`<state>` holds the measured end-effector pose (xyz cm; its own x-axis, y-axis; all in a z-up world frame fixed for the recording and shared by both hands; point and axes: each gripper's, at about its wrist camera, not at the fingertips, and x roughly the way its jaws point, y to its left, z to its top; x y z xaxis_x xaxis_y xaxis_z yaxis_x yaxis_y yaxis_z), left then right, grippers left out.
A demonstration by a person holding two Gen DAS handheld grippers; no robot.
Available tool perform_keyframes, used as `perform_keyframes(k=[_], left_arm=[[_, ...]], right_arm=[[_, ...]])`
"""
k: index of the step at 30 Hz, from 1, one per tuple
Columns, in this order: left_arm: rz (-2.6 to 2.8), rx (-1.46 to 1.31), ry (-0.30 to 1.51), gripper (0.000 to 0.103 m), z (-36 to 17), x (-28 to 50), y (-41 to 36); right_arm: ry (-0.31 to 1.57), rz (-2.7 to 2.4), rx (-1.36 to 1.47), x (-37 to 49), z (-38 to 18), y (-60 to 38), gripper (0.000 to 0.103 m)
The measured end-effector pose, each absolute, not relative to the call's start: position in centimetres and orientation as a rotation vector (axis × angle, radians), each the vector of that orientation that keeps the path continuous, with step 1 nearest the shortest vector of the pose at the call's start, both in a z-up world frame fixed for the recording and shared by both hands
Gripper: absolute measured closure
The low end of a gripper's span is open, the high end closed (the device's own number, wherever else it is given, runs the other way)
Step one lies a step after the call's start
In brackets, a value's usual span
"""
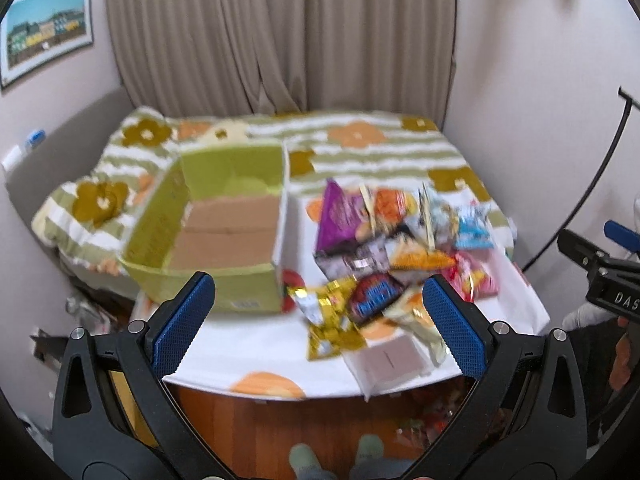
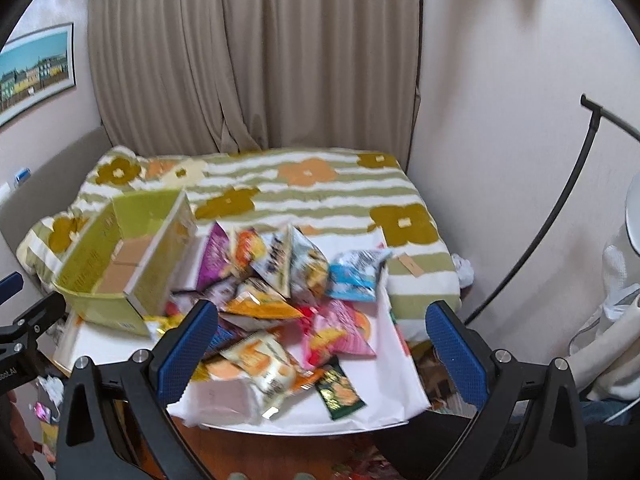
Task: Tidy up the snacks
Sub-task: 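Grasp the pink-white packet with left tool while right tool grasps the cream cake bag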
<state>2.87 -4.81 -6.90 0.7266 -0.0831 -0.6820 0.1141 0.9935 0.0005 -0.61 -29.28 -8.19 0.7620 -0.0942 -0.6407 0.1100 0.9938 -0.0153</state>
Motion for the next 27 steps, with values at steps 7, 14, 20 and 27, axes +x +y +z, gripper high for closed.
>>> perform_keyframes(k=[7, 14, 20, 27], left_arm=[[-0.161, 0.023, 0.938, 0.0, -13.9, 4.3, -8.8], [-0.17, 0.007, 1.101, 0.0, -21.0, 5.8, -12.1], [-0.115, -0.016, 1.187, 0.0, -24.9, 7.0, -13.2], [-0.058, 0.003, 1.217, 0.0, -27.3, 7.8, -13.9]], right_arm=[[0.791, -0.085, 0.012, 0.7, -12.5, -32.7, 0.0], [0.879, -0.012, 0.016, 2.4, -17.3, -34.3, 0.0], [0.92, 0.085, -0.014, 4.3, -20.6, -33.2, 0.0], [0.907, 0.207, -0.071, 6.5, -22.5, -30.7, 0.0]])
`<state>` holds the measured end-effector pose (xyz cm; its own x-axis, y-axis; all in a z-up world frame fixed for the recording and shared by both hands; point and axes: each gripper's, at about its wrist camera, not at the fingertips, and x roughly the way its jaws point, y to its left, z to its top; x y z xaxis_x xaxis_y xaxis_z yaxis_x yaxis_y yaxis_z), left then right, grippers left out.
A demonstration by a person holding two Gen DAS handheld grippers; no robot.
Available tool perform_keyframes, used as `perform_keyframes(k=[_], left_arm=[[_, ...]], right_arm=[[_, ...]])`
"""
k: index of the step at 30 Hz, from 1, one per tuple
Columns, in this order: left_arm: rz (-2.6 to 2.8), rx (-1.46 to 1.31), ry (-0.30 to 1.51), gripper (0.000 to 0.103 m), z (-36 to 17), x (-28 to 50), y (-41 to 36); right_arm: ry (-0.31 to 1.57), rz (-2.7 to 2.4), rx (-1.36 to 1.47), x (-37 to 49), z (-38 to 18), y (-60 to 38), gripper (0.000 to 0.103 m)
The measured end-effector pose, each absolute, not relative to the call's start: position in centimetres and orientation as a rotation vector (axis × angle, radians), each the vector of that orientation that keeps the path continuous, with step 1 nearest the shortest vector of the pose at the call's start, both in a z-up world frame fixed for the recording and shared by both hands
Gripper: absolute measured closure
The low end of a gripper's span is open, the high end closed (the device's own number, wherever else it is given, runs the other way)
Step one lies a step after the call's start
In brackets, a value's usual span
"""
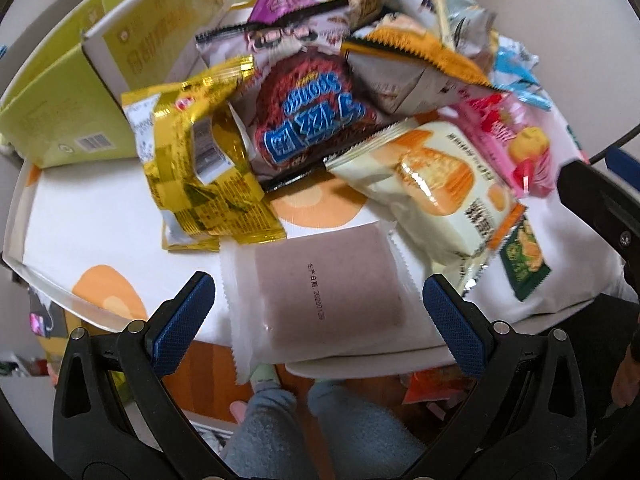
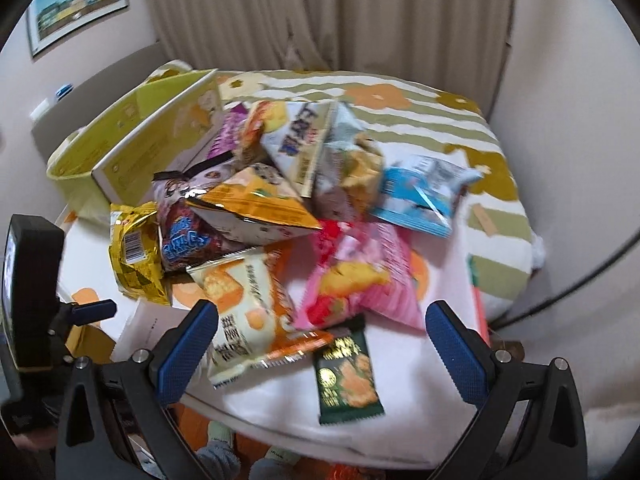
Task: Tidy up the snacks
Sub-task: 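Grasp the pink-white packet with left tool while right tool grasps the cream cake bag, then lower the pink packet into the box with left tool while right tool drops the cake bag in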
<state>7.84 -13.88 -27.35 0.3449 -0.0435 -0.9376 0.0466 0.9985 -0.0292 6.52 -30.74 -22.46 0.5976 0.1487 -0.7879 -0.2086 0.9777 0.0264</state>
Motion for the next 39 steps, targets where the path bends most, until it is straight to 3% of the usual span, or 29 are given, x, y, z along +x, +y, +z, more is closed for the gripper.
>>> perform_keyframes(k=[4, 7, 15, 25, 31, 39], left_arm=[[-0.049, 0.021, 1.22, 0.0, -28.5, 7.8, -14.5], [-0.042, 0.018, 1.199, 0.0, -28.6, 7.9, -14.6], [-0.06, -0.013, 1.206, 0.001, -30.1, 7.5, -14.2], [-0.122, -0.028, 1.219, 0.021, -30.9, 6.2, -14.7], [-0.147, -0.033, 1.205, 0.025, -29.8, 5.8, -14.9], [-0.18, -0.032, 1.182, 0.025, -26.9, 5.0, -14.2]], right_arm=[[0.903, 0.274, -0.116, 7.7, -23.5, -28.7, 0.001], [0.903, 0.315, -0.16, 8.2, -24.4, -27.1, 0.012], [0.945, 0.43, -0.232, 10.0, -26.9, -24.5, 0.024], [1.005, 0.471, -0.245, 10.8, -29.4, -23.8, 0.027], [1.026, 0.504, -0.215, 10.7, -30.0, -24.4, 0.04], [1.013, 0.513, -0.146, 9.3, -27.4, -26.0, 0.042]])
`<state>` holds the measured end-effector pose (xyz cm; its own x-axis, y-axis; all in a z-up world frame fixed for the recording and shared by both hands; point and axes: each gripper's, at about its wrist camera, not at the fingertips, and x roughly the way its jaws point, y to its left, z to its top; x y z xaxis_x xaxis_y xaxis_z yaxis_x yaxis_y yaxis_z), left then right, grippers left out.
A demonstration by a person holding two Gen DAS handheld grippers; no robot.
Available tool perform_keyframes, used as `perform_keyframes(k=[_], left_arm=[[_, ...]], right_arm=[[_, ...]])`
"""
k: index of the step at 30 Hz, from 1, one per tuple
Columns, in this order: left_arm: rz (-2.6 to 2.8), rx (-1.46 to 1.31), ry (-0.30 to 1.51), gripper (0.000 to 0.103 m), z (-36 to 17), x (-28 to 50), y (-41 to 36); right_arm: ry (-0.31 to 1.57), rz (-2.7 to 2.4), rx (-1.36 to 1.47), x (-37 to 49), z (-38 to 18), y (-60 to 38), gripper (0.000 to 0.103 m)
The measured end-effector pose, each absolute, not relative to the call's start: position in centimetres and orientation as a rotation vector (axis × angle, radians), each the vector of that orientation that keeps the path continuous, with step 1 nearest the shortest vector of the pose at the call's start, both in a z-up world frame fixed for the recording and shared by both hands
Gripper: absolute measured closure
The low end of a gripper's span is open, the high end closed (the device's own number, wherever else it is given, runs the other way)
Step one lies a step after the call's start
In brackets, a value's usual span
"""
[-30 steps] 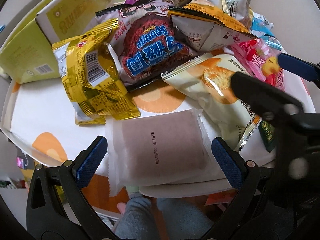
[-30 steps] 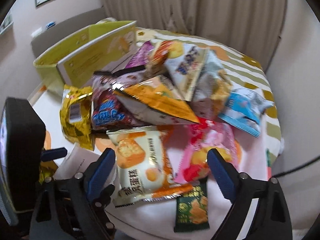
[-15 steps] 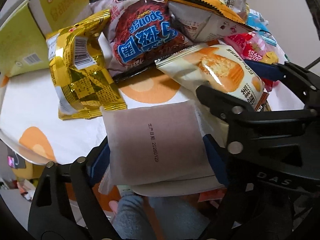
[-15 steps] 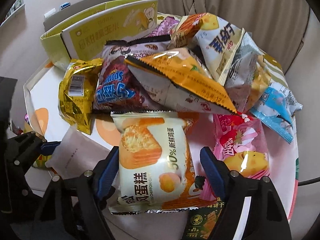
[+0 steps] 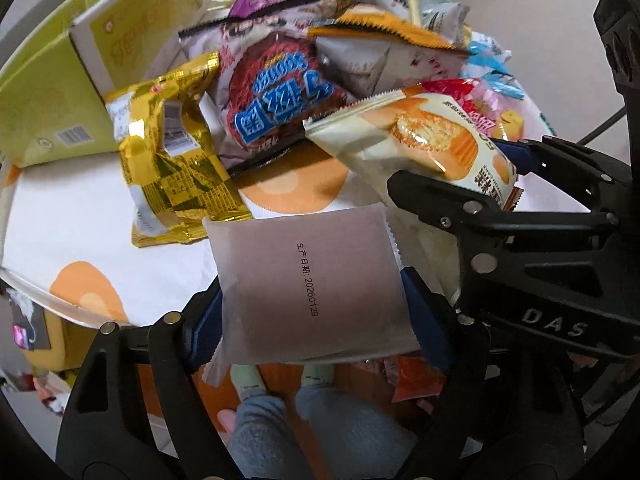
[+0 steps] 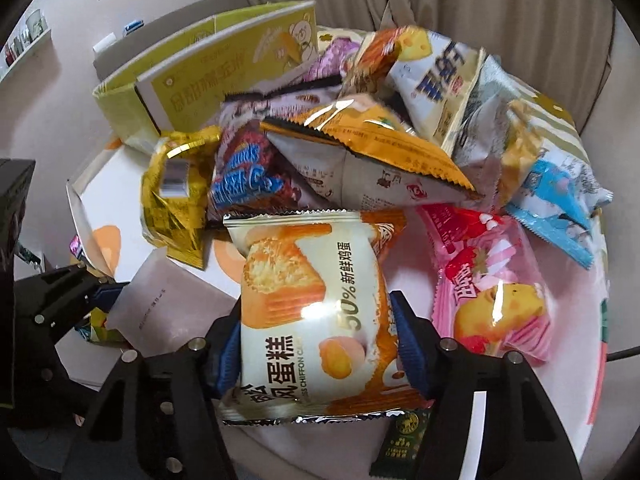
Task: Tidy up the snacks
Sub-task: 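Lower the pink packet into the box with left tool while right tool drops the cake bag in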
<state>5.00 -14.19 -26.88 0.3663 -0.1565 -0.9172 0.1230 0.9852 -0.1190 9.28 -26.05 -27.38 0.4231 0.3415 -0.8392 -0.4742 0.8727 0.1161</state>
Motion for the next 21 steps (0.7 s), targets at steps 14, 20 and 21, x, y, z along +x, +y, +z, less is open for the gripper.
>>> perform_keyframes(k=[14, 20, 21], left_arm=[[-0.214, -0.047, 0.998, 0.025, -17.5, 5.0, -11.8], [-0.18, -0.057, 0.894, 0.025, -13.1, 6.4, -8.0], [-0.176, -0.06, 0.881, 0.025, -12.5, 6.6, -7.5]], right_arm=[[0.89, 0.414, -0.108, 6.7, -18.3, -27.2, 0.042], [0.816, 0.38, -0.084, 7.5, -14.3, -25.9, 0.042], [0.805, 0.375, -0.083, 7.7, -13.7, -25.5, 0.042]])
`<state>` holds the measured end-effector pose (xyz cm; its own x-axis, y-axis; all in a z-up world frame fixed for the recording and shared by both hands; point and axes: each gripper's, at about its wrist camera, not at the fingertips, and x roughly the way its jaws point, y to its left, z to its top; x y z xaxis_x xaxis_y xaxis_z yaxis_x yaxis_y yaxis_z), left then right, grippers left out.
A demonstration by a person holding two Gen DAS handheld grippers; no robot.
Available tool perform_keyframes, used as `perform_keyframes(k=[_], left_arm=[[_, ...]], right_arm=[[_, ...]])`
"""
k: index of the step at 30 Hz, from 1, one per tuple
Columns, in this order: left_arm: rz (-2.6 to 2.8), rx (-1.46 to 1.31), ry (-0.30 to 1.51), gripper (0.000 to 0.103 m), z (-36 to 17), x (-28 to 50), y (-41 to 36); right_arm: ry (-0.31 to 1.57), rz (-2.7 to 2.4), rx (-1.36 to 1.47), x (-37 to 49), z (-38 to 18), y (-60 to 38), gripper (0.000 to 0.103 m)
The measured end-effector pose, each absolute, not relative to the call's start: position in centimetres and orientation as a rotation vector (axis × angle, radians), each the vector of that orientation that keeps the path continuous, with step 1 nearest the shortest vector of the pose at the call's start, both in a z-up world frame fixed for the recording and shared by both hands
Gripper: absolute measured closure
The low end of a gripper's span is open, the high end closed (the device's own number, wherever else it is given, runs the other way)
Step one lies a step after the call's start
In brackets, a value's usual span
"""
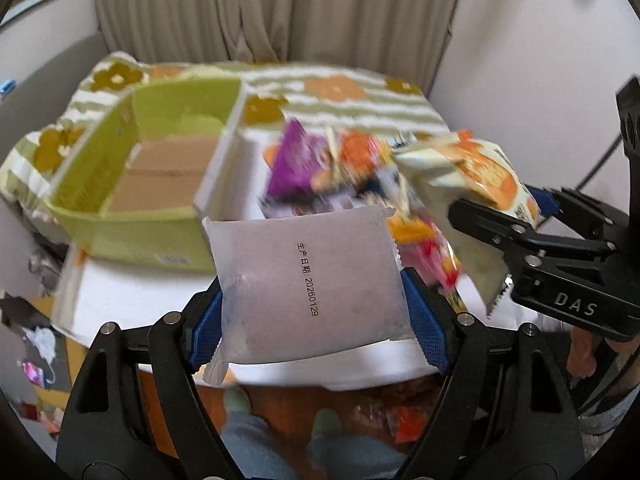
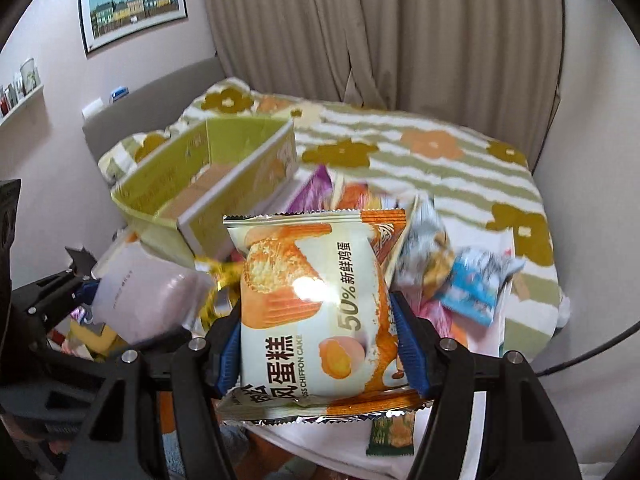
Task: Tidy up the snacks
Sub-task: 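Lower the pink packet into the box with left tool while right tool drops the cake bag in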
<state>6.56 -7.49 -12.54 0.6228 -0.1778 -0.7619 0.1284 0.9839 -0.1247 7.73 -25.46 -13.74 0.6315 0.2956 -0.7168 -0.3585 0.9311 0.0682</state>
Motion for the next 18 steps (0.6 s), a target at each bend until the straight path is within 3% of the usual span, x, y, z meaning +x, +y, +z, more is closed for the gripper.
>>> perform_keyframes(k=[9, 18], left_arm=[[-0.129, -0.063, 0.801, 0.025, -8.1, 12.0, 3.2], [-0.126, -0.027, 0.869, 0.025, -9.0, 19.7, 13.7]], right_arm=[[0.721, 0.368, -0.066, 11.6, -9.1, -17.7, 0.042], [0.762, 0.354, -0.02, 17.6, -9.5, -7.2, 0.042]])
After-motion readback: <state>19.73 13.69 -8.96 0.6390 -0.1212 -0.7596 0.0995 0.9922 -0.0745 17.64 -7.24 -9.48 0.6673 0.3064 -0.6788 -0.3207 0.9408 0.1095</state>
